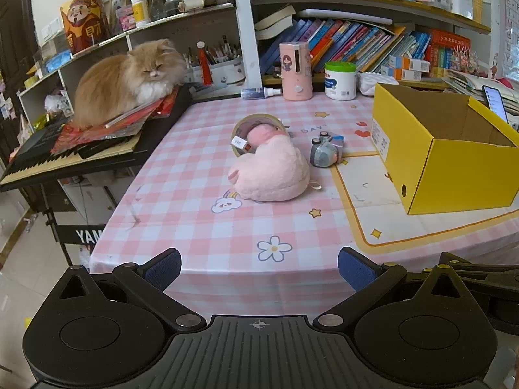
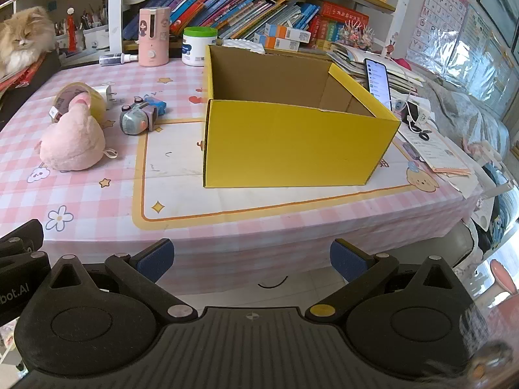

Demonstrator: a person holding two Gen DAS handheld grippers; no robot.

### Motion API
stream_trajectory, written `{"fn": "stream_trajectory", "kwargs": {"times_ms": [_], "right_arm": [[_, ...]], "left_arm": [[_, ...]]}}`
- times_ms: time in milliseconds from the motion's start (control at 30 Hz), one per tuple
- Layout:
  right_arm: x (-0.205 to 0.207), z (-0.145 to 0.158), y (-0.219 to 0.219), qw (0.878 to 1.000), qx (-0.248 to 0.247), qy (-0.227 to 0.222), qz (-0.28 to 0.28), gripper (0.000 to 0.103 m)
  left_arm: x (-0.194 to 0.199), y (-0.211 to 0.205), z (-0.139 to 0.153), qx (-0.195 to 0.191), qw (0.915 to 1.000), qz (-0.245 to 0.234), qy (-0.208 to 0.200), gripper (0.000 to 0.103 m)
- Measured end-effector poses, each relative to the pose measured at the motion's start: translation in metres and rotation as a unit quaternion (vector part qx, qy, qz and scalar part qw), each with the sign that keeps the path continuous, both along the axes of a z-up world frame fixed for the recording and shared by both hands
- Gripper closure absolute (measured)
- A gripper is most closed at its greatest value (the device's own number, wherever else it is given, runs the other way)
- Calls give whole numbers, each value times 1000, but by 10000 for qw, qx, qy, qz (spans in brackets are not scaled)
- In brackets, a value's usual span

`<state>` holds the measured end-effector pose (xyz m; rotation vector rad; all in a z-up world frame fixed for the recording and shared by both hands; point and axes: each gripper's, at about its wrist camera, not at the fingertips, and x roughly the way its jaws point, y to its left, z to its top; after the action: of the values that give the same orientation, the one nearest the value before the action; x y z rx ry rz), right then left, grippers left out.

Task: Organize objects
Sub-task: 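Move left gripper toward pink plush while right gripper approaches grey toy truck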

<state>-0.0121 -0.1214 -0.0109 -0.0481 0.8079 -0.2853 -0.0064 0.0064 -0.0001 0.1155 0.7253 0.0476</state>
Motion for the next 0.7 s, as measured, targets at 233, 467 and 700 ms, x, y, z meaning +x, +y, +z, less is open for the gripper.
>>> {"fn": "stream_trajectory", "kwargs": {"times_ms": [233, 467, 700], "right_arm": [[0, 0, 1, 10000, -3, 7, -2, 0], [0, 0, 8, 10000, -27, 18, 49, 0], [0, 0, 7, 10000, -18, 20, 63, 0]], "left_arm": [[-2, 5, 1, -23, 10000, 26, -3, 0], [-2, 11, 3, -33, 10000, 51, -3, 0], [-2, 10, 2, -31, 10000, 45, -5, 0]]}}
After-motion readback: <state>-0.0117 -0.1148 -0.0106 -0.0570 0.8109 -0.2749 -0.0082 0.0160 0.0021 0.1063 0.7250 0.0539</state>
